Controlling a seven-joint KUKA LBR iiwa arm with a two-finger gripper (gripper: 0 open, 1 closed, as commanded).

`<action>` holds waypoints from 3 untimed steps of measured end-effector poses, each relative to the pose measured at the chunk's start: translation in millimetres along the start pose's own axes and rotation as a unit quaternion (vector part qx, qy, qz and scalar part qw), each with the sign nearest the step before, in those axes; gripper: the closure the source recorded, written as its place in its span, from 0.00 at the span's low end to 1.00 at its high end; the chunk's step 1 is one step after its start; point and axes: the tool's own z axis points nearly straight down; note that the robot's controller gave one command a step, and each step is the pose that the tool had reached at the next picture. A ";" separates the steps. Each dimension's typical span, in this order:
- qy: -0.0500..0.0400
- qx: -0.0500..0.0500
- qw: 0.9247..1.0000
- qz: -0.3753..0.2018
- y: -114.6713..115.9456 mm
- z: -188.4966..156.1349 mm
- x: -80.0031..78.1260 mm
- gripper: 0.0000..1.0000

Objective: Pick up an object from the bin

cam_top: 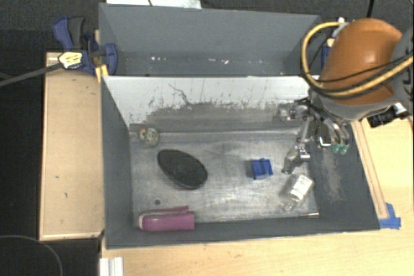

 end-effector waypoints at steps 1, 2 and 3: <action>-0.001 0.000 0.999 0.045 -35.2 140.9 40.7 0.00; -0.006 -0.001 0.999 0.049 29.8 131.5 -0.7 0.00; -0.005 0.000 0.992 0.129 -23.2 137.0 -0.1 0.00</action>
Offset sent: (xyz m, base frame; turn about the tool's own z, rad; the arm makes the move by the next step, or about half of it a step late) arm -0.0409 -0.0340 -0.1385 0.0794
